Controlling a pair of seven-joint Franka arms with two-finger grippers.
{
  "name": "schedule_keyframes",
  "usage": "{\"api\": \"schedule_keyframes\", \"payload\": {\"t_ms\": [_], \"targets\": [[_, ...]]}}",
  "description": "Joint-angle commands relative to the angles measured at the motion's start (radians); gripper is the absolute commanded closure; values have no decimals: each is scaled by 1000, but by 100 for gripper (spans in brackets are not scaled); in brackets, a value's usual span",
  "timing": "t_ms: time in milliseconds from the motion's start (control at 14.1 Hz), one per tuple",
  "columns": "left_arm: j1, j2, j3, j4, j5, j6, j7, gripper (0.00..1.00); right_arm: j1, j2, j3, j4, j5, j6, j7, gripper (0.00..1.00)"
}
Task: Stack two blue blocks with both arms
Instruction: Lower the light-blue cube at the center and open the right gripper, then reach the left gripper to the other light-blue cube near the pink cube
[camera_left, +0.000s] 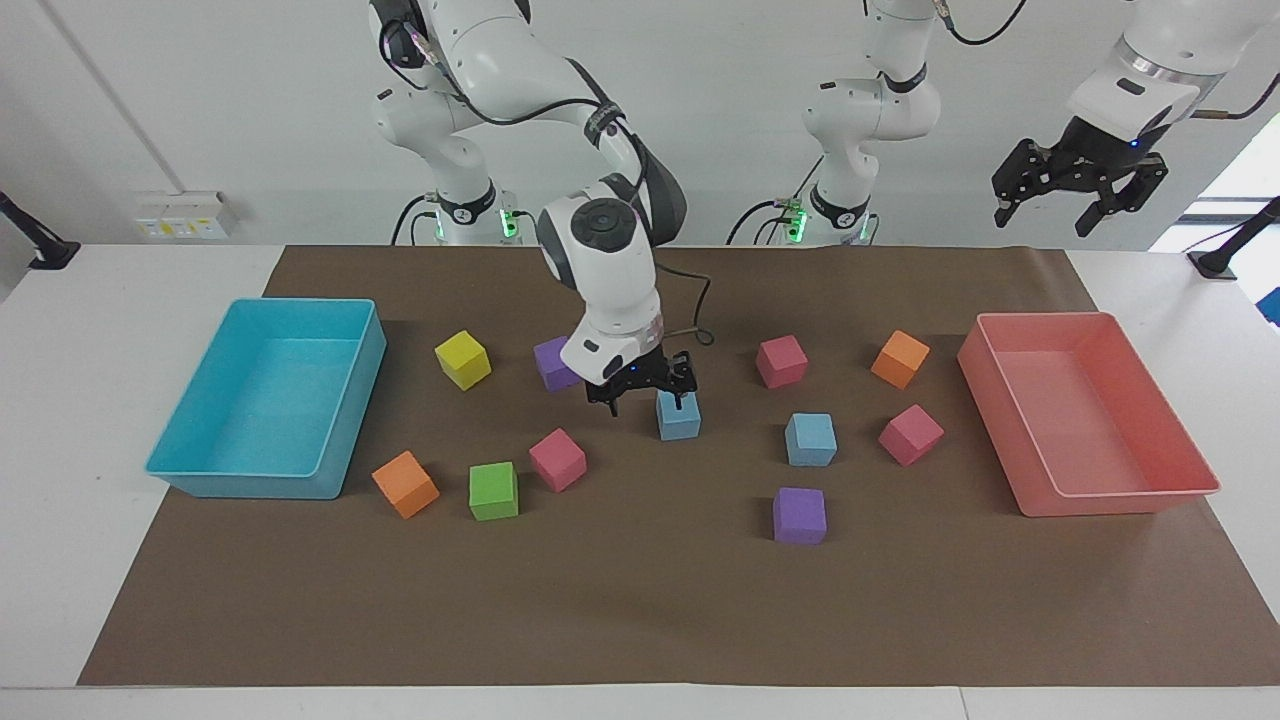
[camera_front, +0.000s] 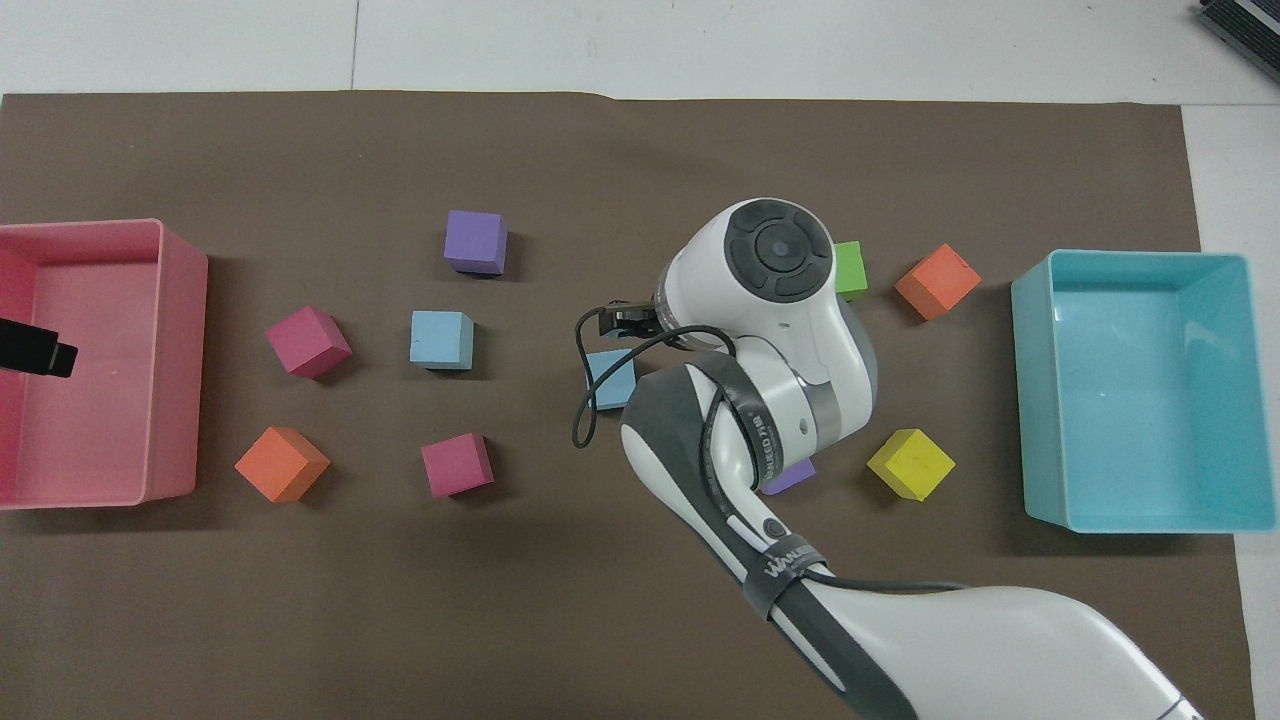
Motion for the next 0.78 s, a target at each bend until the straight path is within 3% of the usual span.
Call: {"api": "schedule_keyframes", "payload": {"t_ms": [0,142,284,426,640,711], "targets": [[-24,-28,2,-37,8,29,-27,0,-38,-53,12,-95,95,17,-87,0],[-25,-25,0,-39,8,38,-41,0,-68,-76,12,-148,226,18,-213,0],[-50,-16,0,-48,8,57,-47,0,-101,-88,10,-185,302,9,-378,16],[-70,-25,2,-95,8,115,-58,0,-130,-96,12,-213,328,9,-405,27],[-102,-13,0,-120,8,149,-96,0,-131,-93,12,-225,373,17,-446,51],[-123,-13,2,-164,8,201,-127,0,-131,-93,12,-231,388,17,-460,72]]}}
